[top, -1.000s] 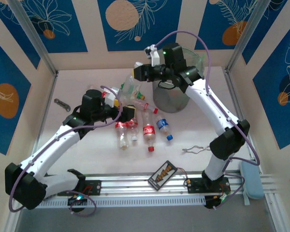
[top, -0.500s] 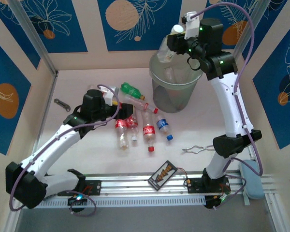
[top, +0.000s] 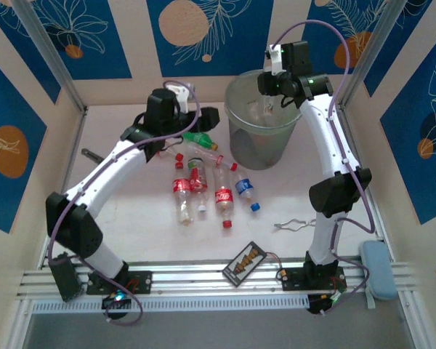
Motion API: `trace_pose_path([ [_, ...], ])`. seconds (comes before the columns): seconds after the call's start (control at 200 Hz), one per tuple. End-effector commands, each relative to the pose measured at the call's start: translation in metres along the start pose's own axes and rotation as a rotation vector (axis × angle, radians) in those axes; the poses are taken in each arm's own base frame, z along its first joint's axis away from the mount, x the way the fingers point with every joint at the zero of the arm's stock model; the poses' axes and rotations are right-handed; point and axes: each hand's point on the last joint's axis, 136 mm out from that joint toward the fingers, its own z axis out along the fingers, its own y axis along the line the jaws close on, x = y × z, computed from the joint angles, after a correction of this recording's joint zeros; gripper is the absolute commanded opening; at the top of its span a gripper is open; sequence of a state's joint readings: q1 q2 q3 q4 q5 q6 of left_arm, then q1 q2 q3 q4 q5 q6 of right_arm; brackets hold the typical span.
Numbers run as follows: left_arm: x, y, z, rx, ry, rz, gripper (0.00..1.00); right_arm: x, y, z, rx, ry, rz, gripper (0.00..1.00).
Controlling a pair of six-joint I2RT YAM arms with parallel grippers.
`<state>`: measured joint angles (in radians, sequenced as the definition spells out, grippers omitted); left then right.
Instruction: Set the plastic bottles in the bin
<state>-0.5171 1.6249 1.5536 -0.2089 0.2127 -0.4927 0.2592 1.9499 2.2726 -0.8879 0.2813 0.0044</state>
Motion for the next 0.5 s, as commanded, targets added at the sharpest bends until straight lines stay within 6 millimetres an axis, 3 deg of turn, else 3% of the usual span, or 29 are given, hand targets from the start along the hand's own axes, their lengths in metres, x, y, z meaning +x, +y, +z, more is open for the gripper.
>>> trace_pose_path([
  [0.0,-0.007,-0.012,0.024,0.055,0.004,0.002,0.92,0.017,-0.003,0.001,0.042,0.048,-0.030,0.44],
  [0.14,-0.006,-0.018,0.050,0.077,0.028,0.004,0.91,0.044,-0.003,0.017,0.054,0.121,-0.036,0.44],
  [0.305,0.010,-0.015,0.076,0.062,0.087,0.013,0.91,0.074,-0.005,0.034,0.049,0.198,-0.029,0.44],
  [0.495,0.025,-0.004,0.091,0.032,0.132,0.009,0.91,0.098,-0.007,0.052,0.040,0.266,-0.025,0.44],
])
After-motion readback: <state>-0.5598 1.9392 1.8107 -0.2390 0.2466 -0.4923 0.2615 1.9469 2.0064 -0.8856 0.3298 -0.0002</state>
